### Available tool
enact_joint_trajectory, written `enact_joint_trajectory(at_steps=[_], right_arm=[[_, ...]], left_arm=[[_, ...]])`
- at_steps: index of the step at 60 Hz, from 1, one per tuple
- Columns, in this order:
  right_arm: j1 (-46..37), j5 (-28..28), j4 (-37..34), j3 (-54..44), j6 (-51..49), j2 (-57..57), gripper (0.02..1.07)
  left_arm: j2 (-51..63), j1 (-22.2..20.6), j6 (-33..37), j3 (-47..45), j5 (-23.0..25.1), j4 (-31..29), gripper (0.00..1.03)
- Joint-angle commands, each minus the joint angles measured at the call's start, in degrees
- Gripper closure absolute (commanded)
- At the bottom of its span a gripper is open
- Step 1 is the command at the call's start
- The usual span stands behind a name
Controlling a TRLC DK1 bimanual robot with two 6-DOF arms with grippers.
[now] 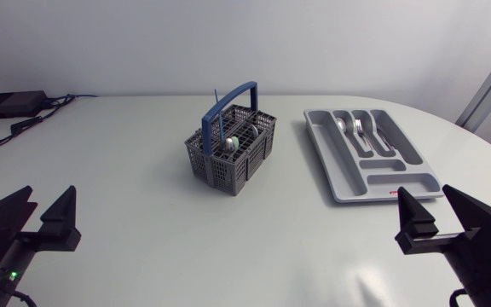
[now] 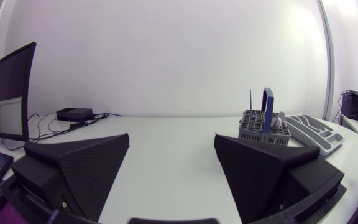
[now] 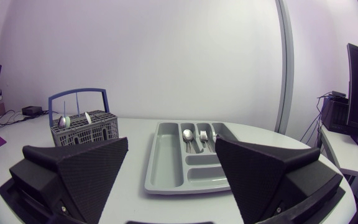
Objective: Unload the cutlery basket into the drawer organizer.
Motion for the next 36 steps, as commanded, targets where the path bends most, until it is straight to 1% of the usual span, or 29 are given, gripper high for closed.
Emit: enact_joint_trajectory(at_steps=[1, 29, 36], right_arm=[[0.51, 0.27, -0.54, -0.67, 1.62, -0.25, 0.06], [0.59, 0.27, -0.54, -0.67, 1.62, -0.25, 0.06], [1.91, 0.18, -0.01, -0.75, 1.53, -0.34, 0.06]], left_arm=[[-0.39, -0.35, -1.65, -1.34, -0.14, 0.29, 0.04], [-0.47, -0.35, -1.65, -1.34, -0.14, 0.38, 0.04], [-0.56, -1.84, -2.09, -1.08, 0.03, 0.64, 0.04]])
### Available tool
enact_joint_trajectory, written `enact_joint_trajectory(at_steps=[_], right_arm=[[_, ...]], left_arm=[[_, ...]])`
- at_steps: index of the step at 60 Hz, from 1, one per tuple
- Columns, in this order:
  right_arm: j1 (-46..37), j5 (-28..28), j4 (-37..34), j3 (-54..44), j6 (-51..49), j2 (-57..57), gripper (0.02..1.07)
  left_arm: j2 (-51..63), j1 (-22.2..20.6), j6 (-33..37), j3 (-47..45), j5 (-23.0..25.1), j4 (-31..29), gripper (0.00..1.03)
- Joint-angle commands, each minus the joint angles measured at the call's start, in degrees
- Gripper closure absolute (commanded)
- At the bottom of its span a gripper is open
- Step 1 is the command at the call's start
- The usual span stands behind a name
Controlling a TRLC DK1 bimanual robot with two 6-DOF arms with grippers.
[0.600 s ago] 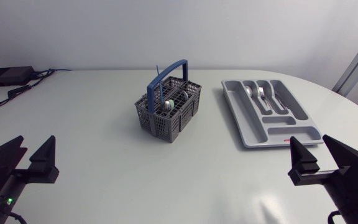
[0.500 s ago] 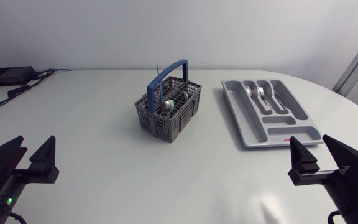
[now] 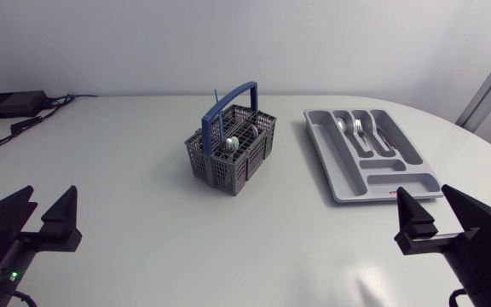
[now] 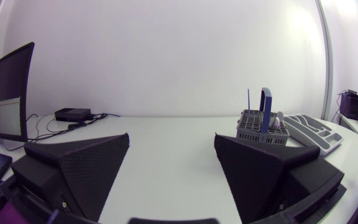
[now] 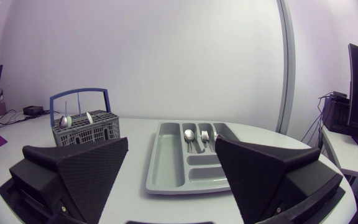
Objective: Unload the cutlery basket into the drawer organizer.
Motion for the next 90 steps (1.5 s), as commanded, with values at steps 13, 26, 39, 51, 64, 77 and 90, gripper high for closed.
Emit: enact_joint_trajectory(at_steps=[13, 26, 39, 51, 64, 77, 90], right_arm=[[1.5, 0.47, 1.64, 0.39, 1.35, -0.25, 0.06], [1.67, 0.56, 3.84, 4.87, 1.35, 6.6, 0.06], [1.94, 1.44, 5.42, 14.63, 2.5, 24.8, 0.07], [4.75, 3.98, 4.71, 22.27, 3.38, 40.62, 0.07], [5.72, 4.95, 1.99, 25.52, 4.34, 48.7, 0.07], [6.86, 5.48, 0.23, 25.88, 2.23, 48.79, 0.07], [7.65, 5.22, -7.33, 32.29, -2.34, 55.91, 0.07]], left_arm=[[0.14, -2.09, -2.14, 4.81, 0.01, -0.96, 0.04], [10.42, -5.34, -4.16, 15.09, 0.01, -2.19, 0.04], [24.66, -5.61, -8.47, 24.23, -0.08, -2.28, 0.1], [44.26, -6.4, -9.78, 36.63, 0.1, -9.57, 0.13], [64.13, -11.67, 7.97, 54.73, 1.86, -27.86, 0.13], [74.06, -19.4, 12.19, 63.7, 1.94, -34.36, 0.13], [84.6, -25.38, 10.34, 72.92, 4.32, -34.45, 0.4]])
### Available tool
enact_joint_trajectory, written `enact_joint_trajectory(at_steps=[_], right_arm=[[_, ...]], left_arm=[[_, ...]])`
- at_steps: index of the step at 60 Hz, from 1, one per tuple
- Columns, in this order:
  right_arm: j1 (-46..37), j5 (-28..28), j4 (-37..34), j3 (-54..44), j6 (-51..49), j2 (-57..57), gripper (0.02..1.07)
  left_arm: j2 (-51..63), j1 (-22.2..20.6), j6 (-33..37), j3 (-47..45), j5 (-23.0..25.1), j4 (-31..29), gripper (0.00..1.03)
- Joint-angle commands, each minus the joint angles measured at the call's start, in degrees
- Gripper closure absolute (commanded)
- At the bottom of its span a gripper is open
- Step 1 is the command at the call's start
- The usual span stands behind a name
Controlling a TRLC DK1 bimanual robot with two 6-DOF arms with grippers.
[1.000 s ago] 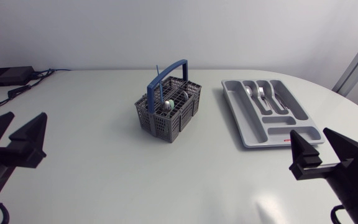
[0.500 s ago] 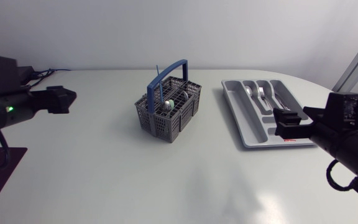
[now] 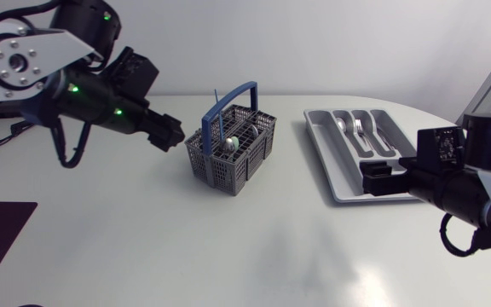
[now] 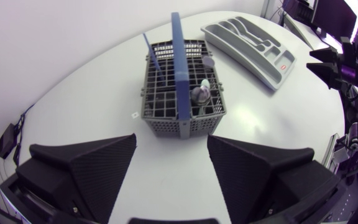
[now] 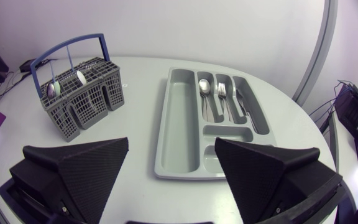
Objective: Unload the cutlery basket into the drawer organizer.
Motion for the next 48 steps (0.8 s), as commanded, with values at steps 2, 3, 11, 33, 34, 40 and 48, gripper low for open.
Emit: enact_joint_trajectory(at_steps=[2, 3, 11, 33, 34, 40, 48], right_arm=[[0.57, -0.3, -3.2, 4.23, -3.2, 4.0, 0.07], [0.48, -0.74, -3.38, 4.41, -3.81, 4.36, 0.07], [0.48, -6.18, -4.78, 5.2, -11.63, 4.97, 0.07], [1.54, -6.18, -8.12, 7.84, -16.2, 7.26, 0.07], [1.62, -6.18, -8.21, 7.84, -16.2, 7.26, 0.07], [2.15, -6.18, -8.39, 7.84, -16.38, 7.26, 0.07], [2.59, -6.18, -8.47, 7.84, -16.47, 6.9, 0.07]], left_arm=[[5.29, -1.36, -1.11, 5.52, 1.32, 0.26, 0.44], [6.35, -1.54, -1.47, 6.31, 1.32, 0.26, 0.45], [11.53, -3.29, -1.82, 10.09, 0.88, 0.35, 0.47], [21.03, -4.52, -4.45, 15.28, -5.62, 4.75, 0.49], [21.2, -4.52, -4.45, 15.28, -6.15, 5.01, 0.49], [22.87, -4.35, -4.98, 15.54, -8.87, 6.59, 0.53], [23.22, -3.56, -5.24, 15.28, -8.78, 7.65, 0.76]])
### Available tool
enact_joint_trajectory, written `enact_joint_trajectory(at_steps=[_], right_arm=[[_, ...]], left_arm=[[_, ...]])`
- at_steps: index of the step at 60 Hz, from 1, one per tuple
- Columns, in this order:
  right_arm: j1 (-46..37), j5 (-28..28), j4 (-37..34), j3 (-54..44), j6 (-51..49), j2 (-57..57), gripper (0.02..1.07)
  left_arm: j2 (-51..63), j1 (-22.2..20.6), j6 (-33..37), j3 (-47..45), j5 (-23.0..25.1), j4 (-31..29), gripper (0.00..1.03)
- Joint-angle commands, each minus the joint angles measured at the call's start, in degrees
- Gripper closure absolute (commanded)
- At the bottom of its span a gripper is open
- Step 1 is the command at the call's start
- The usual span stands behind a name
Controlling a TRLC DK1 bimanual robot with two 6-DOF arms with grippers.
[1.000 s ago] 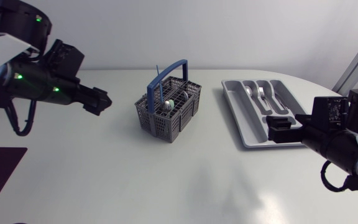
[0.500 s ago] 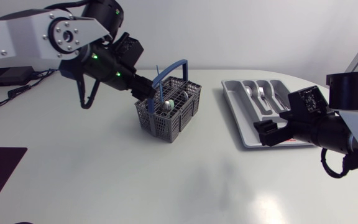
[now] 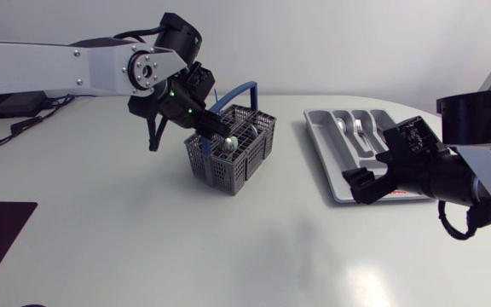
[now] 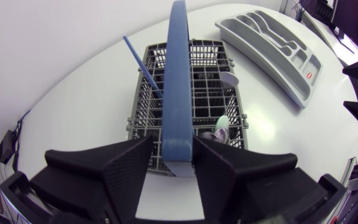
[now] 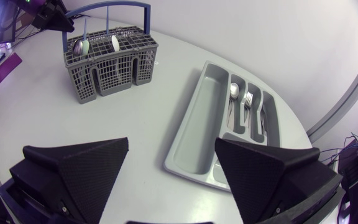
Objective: Unload the cutlery basket into the drawer organizer.
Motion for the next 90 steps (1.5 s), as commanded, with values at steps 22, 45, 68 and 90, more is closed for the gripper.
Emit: enact_joint_trajectory(at_steps=[22, 45, 68, 90], right_arm=[[1.09, 0.07, -2.25, 0.93, -2.03, -1.06, 0.07], [3.19, -0.11, -1.73, 1.46, -2.46, 0.26, 0.07], [8.29, -0.11, -0.23, 10.42, -2.03, 13.97, 0.07], [11.37, -0.11, 0.56, 17.54, -1.67, 25.13, 0.14]], left_arm=[[-5.71, 1.21, 4.34, -6.75, 2.99, 1.42, 0.86], [-22.85, 9.03, 13.3, -22.05, 21.89, -6.23, 0.86], [-31.81, 11.4, 18.57, -26.79, 27.34, -8.86, 0.24], [-40.6, 19.67, 21.65, -26.88, 26.46, -16.6, 0.1]])
